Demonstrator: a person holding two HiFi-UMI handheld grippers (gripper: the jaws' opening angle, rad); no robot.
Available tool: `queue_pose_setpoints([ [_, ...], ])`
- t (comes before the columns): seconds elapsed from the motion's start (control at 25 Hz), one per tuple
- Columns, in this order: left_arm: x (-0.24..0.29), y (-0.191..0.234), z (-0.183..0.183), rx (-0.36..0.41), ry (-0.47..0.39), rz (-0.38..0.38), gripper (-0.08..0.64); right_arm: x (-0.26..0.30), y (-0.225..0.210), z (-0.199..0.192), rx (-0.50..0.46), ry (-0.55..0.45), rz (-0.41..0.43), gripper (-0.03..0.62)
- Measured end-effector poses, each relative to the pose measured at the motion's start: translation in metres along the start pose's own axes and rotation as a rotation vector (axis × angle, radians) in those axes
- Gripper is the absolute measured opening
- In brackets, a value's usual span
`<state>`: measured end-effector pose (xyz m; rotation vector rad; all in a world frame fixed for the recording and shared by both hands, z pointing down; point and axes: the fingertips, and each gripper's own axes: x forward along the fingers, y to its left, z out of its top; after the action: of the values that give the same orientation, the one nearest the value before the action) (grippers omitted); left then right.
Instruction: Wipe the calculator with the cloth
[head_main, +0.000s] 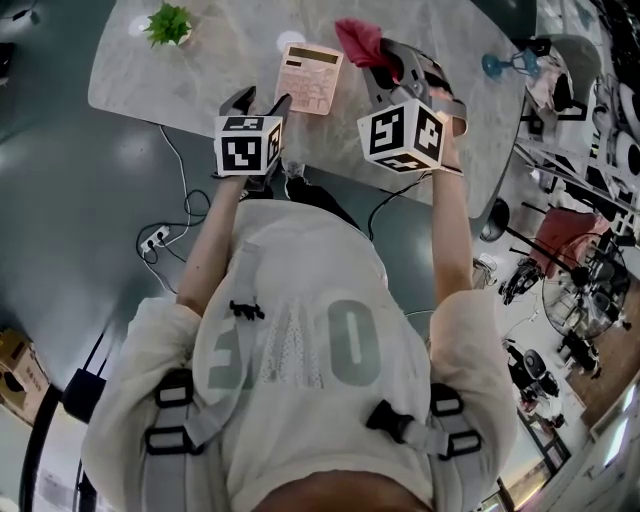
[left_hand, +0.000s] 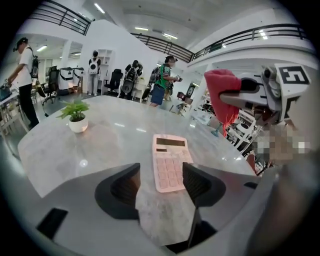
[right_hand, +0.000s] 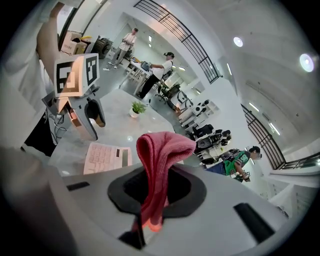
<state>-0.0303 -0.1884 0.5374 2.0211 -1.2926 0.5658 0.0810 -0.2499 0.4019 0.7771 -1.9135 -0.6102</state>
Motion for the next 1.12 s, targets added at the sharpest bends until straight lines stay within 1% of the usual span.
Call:
queue_pose_setpoints([
  [0.12, 0.011, 0.001, -0.013, 0.024, 0.058, -0.001, 0.255, -0.002, 0.000, -0.003, 0.006, 0.004, 0.002, 0.055],
  [0.24, 0.022, 0.003, -0.028, 0.087, 0.119, 0.014, 0.255, -0.004, 0.000, -0.005, 0.014, 0.009, 0.004, 0.055],
  [0.32, 0.027, 0.005, -0.036, 0.108, 0.144, 0.027, 0.253, -0.005, 0.000, -0.008, 0.016, 0.014, 0.007, 0.055],
  [0.48, 0.032, 0.010, -0.047, 0.118, 0.184, 0.061, 0.253, -0.005, 0.001, -0.011, 0.022, 0.018, 0.009, 0.055],
  [0.56, 0.035, 0.013, -0.051, 0.108, 0.193, 0.071, 0.253, -0.006, 0.001, -0.012, 0.026, 0.020, 0.008, 0.055],
  [0.72, 0.037, 0.016, -0.054, 0.063, 0.202, 0.060, 0.252, -0.006, 0.003, -0.014, 0.030, 0.025, 0.012, 0.055],
  [0.92, 0.035, 0.013, -0.053, 0.082, 0.211, 0.059, 0.253, -0.003, 0.008, -0.014, 0.025, 0.031, 0.028, 0.055],
  [1.12, 0.036, 0.013, -0.053, 0.085, 0.232, 0.053, 0.252, 0.003, 0.011, -0.012, 0.009, 0.040, 0.048, 0.055],
])
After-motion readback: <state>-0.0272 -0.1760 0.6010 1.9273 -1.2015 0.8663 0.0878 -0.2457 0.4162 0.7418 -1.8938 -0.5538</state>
